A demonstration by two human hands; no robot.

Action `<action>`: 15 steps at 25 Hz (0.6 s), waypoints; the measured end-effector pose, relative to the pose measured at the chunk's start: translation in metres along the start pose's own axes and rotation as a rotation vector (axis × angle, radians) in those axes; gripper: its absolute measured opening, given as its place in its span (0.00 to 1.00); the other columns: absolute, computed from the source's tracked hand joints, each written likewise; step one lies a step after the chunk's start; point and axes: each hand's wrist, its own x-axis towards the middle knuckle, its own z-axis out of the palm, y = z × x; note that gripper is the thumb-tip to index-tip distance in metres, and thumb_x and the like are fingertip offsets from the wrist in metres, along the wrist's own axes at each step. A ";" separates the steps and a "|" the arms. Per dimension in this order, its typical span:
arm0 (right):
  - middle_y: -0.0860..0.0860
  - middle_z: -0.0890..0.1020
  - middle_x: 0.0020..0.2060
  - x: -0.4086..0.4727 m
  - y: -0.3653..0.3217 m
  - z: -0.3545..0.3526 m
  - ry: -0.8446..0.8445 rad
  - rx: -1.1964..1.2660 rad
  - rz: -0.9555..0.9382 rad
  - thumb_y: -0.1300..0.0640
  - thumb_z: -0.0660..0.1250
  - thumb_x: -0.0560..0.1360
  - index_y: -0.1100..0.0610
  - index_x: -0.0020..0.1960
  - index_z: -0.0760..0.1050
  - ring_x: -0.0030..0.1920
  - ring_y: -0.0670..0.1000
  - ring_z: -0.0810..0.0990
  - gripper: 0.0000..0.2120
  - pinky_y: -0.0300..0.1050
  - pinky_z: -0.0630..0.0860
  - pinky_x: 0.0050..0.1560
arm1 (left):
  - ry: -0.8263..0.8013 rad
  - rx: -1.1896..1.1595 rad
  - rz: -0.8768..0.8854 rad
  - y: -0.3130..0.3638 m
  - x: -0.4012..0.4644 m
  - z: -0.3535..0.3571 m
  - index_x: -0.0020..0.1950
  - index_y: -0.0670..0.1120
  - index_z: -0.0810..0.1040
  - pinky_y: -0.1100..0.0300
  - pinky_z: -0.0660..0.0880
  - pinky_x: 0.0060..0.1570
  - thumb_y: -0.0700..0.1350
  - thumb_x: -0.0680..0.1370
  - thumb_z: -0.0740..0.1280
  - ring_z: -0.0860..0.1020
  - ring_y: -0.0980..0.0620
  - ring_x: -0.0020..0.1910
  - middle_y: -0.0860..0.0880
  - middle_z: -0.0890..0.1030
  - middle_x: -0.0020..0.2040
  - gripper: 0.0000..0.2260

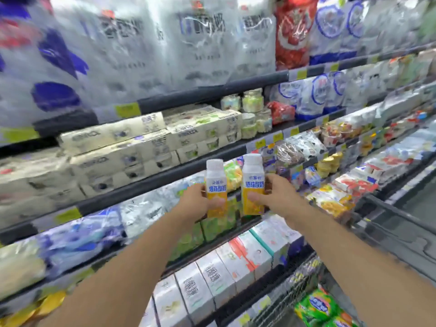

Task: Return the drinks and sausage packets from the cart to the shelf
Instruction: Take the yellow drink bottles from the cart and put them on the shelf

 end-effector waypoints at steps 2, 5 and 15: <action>0.57 0.84 0.51 -0.007 -0.037 0.051 -0.110 0.003 -0.087 0.65 0.75 0.72 0.60 0.60 0.77 0.43 0.50 0.82 0.17 0.34 0.78 0.35 | 0.134 -0.015 -0.017 -0.006 -0.036 -0.059 0.56 0.43 0.81 0.47 0.80 0.55 0.40 0.70 0.78 0.83 0.46 0.49 0.44 0.85 0.51 0.16; 0.54 0.85 0.50 -0.022 -0.084 0.126 -0.246 -0.015 -0.209 0.61 0.76 0.71 0.58 0.58 0.78 0.42 0.49 0.83 0.16 0.40 0.80 0.39 | 0.297 -0.024 -0.013 -0.012 -0.092 -0.137 0.53 0.43 0.81 0.49 0.79 0.54 0.39 0.70 0.77 0.83 0.47 0.47 0.45 0.85 0.48 0.13; 0.48 0.84 0.52 -0.141 -0.210 0.402 -0.605 -0.033 -0.417 0.56 0.77 0.71 0.51 0.60 0.77 0.52 0.51 0.83 0.19 0.48 0.79 0.53 | 0.647 -0.014 -0.023 -0.084 -0.313 -0.388 0.57 0.48 0.80 0.54 0.78 0.54 0.41 0.72 0.76 0.82 0.51 0.50 0.50 0.85 0.50 0.14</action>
